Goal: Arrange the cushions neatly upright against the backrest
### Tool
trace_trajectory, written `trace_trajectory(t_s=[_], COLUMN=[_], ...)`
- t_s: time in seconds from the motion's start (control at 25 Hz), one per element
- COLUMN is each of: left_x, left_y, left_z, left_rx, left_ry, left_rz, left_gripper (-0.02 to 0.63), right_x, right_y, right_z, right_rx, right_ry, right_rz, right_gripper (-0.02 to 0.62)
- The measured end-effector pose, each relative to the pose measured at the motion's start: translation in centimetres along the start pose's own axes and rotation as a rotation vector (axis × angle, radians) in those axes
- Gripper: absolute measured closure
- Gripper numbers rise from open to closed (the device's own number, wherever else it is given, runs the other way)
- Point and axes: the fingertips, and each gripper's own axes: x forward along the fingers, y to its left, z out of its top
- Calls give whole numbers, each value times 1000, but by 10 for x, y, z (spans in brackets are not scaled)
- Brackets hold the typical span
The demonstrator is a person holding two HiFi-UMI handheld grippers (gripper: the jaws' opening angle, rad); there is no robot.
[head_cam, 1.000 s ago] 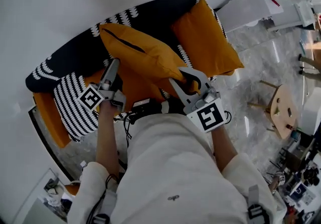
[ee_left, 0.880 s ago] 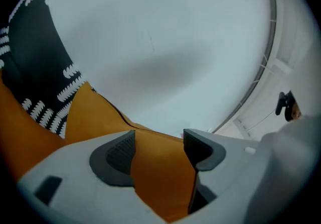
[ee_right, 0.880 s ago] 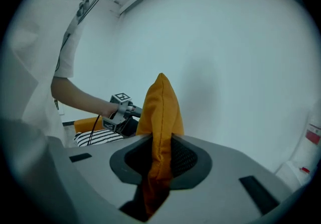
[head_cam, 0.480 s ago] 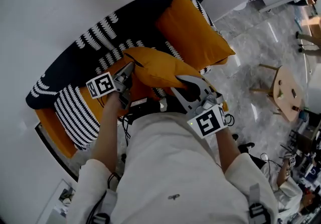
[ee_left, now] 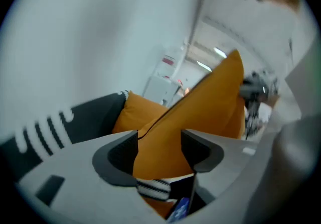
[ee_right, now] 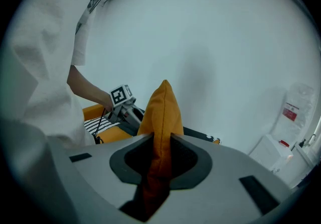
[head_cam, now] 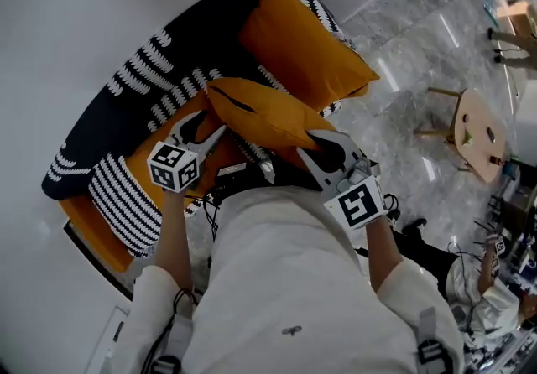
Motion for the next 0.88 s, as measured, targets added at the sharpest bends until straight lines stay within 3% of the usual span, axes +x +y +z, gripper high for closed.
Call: trace_trajectory(t_s=[0.04,0.12,0.28,0.44,0.6,0.76,0.88], left_x=[4,16,41,66,83,100,121], left_y=[-7,-24,-34,-42,-41,-36,-50], left_z=[-1,1,-14,-21,-49,-53,-52], left_rx=[153,349,605,835,834,853,912], left_ry=[50,112,239,314,422,396,396], left_rz=[3,-42,-87,-96,-159,-137,-202], left_gripper=[339,325,302,298,290,255,258], right_x=[-1,-3,-6,-9,-22,-38,-42], right_y=[-2,-6,-13,-15,-29,-43,-48], right_z=[-1,-2,-3,-11,-24,-25,-29], right_rx=[1,-1,-20,-47,-45,-28,-16], right_ry=[-1,-4,5,60,90,67,84], right_rz=[4,14,47,72,62,69,82], right_gripper=[520,520,518,517,517,517,517])
